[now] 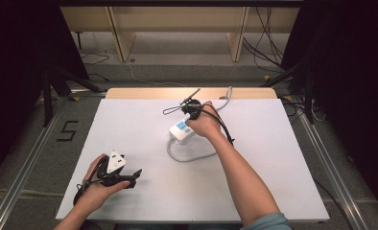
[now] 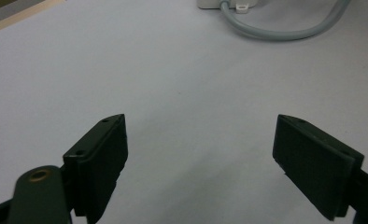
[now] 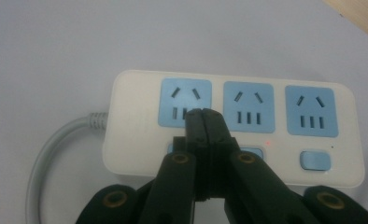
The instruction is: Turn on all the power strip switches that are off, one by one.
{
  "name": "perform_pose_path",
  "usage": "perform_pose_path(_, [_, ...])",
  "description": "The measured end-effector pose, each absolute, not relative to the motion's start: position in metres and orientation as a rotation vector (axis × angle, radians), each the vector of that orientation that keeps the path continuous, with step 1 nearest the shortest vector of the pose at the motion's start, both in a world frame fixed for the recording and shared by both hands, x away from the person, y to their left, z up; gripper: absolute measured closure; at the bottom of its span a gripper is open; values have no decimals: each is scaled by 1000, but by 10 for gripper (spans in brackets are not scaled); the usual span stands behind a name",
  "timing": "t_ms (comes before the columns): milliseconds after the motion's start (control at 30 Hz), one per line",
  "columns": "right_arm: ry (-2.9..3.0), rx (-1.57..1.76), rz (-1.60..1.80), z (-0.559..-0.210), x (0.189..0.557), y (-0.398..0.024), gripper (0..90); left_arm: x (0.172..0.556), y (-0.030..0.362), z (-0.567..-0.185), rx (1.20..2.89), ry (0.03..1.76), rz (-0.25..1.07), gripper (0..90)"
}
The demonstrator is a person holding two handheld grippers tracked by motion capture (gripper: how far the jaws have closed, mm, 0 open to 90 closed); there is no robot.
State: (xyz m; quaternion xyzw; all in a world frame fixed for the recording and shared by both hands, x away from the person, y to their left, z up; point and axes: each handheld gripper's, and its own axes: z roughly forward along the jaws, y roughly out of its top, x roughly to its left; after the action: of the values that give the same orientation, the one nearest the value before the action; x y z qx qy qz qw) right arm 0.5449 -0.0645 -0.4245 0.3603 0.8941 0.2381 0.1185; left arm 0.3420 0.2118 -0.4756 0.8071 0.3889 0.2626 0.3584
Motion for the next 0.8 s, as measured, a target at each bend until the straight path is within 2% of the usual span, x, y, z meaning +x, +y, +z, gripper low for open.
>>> perform_pose_path(800, [2564, 1108, 657, -418, 559, -84, 900, 342, 212, -476, 2077, 1007, 672, 181])
